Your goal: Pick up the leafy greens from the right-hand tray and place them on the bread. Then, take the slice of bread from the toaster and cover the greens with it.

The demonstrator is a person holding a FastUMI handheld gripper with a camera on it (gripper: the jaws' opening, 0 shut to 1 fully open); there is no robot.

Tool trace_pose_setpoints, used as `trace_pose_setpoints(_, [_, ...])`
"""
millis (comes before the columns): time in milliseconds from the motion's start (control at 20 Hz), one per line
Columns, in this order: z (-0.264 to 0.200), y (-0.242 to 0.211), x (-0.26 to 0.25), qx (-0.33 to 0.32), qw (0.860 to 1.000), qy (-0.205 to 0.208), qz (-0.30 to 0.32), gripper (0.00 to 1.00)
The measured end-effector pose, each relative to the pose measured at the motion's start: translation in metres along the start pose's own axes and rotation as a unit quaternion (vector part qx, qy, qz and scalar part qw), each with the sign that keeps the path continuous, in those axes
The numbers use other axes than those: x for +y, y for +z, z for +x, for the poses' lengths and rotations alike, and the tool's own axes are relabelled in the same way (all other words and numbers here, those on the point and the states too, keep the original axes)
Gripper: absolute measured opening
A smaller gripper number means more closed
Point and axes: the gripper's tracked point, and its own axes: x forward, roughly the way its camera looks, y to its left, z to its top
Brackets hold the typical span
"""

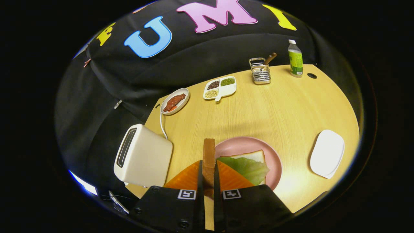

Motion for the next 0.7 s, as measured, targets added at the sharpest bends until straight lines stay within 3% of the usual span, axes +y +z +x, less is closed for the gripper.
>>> trace_pose_setpoints(500, [0.005,-0.011,-0.052,0.017,0.997,-0.069,-0.008,0.18])
trace_pose_setpoints(550, [0.005,-0.012,-0.056,0.02,0.997,-0.074,-0.011,0.28])
trace_pose_setpoints(700, [0.002,-0.014,-0.071,0.02,0.995,-0.095,-0.028,0.35])
